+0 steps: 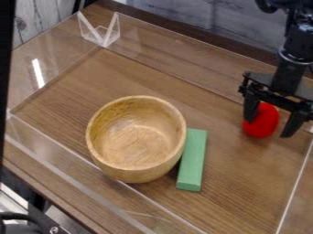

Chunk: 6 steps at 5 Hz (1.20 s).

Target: Move the red fruit to the right

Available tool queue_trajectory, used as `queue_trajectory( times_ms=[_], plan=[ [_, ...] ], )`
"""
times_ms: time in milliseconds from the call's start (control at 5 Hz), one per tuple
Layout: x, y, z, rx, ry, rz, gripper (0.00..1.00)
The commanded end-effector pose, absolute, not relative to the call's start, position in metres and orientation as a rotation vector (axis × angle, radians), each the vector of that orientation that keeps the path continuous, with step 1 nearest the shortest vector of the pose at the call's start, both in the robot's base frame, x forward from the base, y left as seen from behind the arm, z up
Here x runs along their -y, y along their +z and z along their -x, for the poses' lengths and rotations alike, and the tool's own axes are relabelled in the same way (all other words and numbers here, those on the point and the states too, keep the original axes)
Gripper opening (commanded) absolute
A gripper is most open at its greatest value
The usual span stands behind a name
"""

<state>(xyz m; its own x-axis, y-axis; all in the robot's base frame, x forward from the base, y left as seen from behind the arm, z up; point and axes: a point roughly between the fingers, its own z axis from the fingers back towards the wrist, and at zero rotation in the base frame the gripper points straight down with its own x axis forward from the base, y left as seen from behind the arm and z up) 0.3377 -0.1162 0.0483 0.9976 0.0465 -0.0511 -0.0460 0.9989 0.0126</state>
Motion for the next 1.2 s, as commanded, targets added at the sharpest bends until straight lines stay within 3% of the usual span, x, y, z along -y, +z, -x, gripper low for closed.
queue_trajectory(
  times_ms=[0,200,400,600,800,1000],
  plan=[
    [0.119,0.065,-0.35,0.03,0.05,0.005,1.0],
    [0.123,0.058,-0.353,0.033,0.044,0.004,0.0],
    [0.116,0.058,-0.351,0.051,0.072,0.005,1.0],
    [0.109,0.058,-0.351,0.068,0.106,0.001,0.0],
    [0.111,0.058,-0.356,0.091,0.137,0.008,1.0],
    [0.113,0.057,-0.361,0.111,0.166,0.015,1.0]
  ],
)
